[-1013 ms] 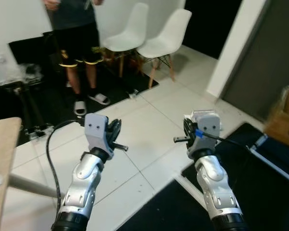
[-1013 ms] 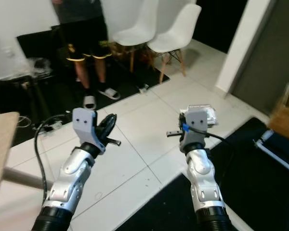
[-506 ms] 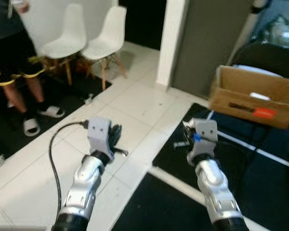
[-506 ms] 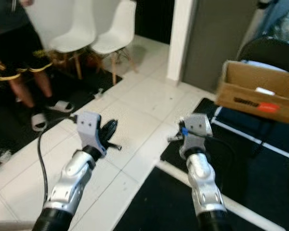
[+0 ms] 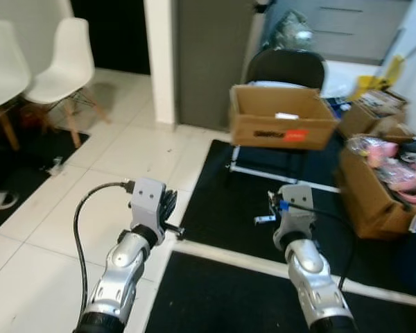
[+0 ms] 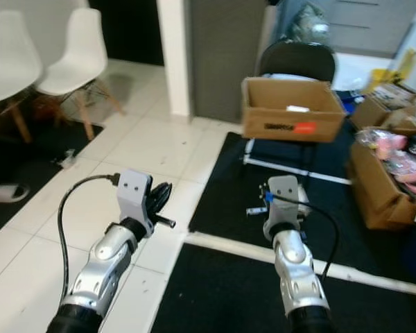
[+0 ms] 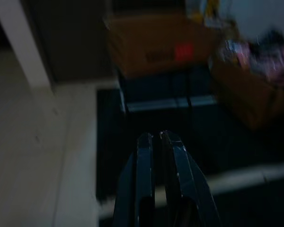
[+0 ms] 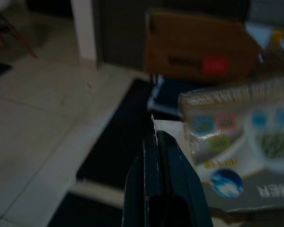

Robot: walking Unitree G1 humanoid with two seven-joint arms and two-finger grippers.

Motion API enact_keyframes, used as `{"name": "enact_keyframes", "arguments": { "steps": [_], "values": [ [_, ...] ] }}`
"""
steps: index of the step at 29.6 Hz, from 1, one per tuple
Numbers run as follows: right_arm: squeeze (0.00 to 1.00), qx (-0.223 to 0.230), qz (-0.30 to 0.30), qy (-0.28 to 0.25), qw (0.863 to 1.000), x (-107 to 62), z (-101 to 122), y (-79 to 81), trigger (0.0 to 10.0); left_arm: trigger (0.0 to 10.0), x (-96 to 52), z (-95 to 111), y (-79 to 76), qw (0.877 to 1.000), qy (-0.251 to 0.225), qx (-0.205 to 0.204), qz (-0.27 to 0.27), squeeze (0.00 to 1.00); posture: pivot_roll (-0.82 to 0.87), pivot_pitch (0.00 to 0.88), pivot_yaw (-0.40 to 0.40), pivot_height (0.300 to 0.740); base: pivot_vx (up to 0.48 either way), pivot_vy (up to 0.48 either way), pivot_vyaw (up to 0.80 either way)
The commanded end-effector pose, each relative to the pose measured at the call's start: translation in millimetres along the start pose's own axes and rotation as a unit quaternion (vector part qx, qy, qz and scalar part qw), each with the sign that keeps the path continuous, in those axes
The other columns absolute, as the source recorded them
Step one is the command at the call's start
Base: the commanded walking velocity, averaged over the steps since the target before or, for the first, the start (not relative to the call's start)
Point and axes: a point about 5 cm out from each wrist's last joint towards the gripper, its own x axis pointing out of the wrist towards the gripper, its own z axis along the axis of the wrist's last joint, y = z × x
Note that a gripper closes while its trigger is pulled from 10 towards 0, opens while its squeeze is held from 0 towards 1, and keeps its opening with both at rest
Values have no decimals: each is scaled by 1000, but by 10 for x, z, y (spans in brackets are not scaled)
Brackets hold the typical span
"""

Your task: Picking trash to rubbish bin

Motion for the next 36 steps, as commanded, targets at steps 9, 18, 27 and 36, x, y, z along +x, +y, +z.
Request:
{"name": "enact_keyframes", "arguments": {
  "steps": [9, 18, 27, 36],
  "values": [
    [0, -30, 43, 191, 980, -355, -885, 97, 10000, 10000, -343, -796, 50, 986, 163, -18, 18, 0, -41, 65, 29, 740, 0, 0, -800],
    [0, -32, 55, 227, 972, -447, -1070, 113, 10000, 10000, -409, -911, 80, 984, 170, -37, 35, 0, -37, 70, 22, 740, 0, 0, -800],
    [0, -30, 106, 226, 968, -490, -1131, 234, 10000, 10000, -405, -932, 132, 983, 162, -47, 71, 0, -39, 72, 20, 740, 0, 0, -199],
    [0, -38, 114, 230, 966, -529, -1174, 243, 10000, 10000, -416, -935, 149, 983, 156, -50, 81, 0, -34, 64, 18, 740, 152, 0, 0]
  ]
}}
